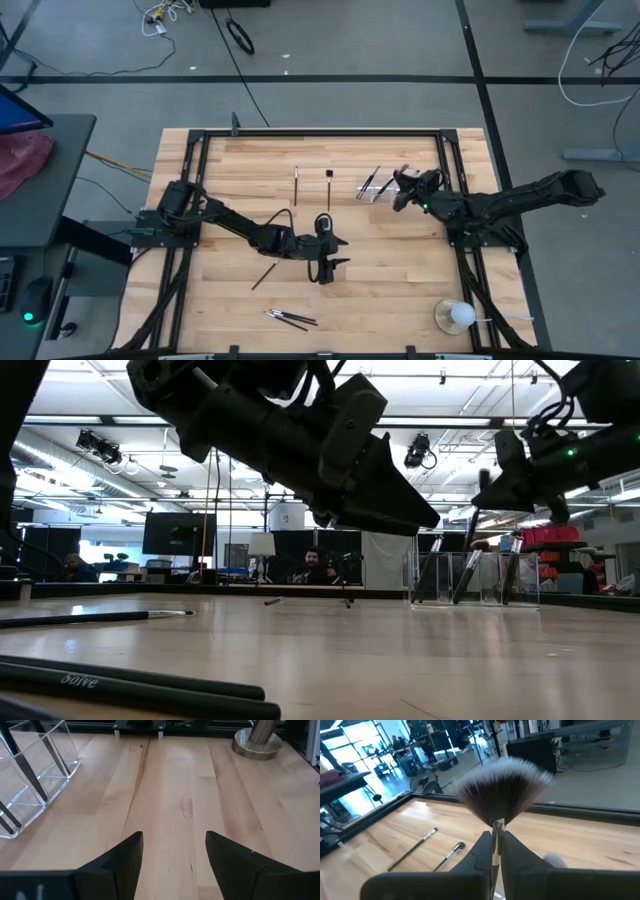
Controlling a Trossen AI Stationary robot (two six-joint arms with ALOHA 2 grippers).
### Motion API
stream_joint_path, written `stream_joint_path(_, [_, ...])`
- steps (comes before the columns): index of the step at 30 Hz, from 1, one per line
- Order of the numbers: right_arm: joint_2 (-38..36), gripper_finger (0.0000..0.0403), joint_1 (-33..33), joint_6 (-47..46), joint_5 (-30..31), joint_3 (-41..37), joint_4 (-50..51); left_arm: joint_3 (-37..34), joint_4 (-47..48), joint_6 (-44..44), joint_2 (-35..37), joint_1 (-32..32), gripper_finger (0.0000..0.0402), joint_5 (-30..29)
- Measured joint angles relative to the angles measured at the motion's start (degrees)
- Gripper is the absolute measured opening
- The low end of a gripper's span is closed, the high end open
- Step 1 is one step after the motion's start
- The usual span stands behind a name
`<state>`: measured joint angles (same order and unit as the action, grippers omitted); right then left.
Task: Put items in baskets/containers
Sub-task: Put the black highlighter brush into the transparent organizer
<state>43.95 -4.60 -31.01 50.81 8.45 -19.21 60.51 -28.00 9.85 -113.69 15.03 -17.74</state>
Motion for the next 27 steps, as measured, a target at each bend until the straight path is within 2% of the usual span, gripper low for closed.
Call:
stream_joint_path(6, [3.2,0.001,3.0,-1.3,-5.2,0.0,-1.0,0.0,-0.6,0.0,0.0,0.0,0.0224,0.0])
stream_joint_path(13, [9.1,0.0022,3.5,-4.8,-5.5,0.0,-2.2,0.0,-0.9,0.0,0.0,0.0,0.0224,0.0])
stream_joint_path(21, [12.0,0.0082,3.5,-6.0,-5.8,0.0,-2.4,0.0,-0.9,0.0,0.0,0.0,0.0224,0.0])
stream_joint_path(27, [10.4,0.0144,3.5,-0.8,-6.8,0.0,-2.3,0.0,-0.9,0.1,0.0,0.0,0.0224,0.0])
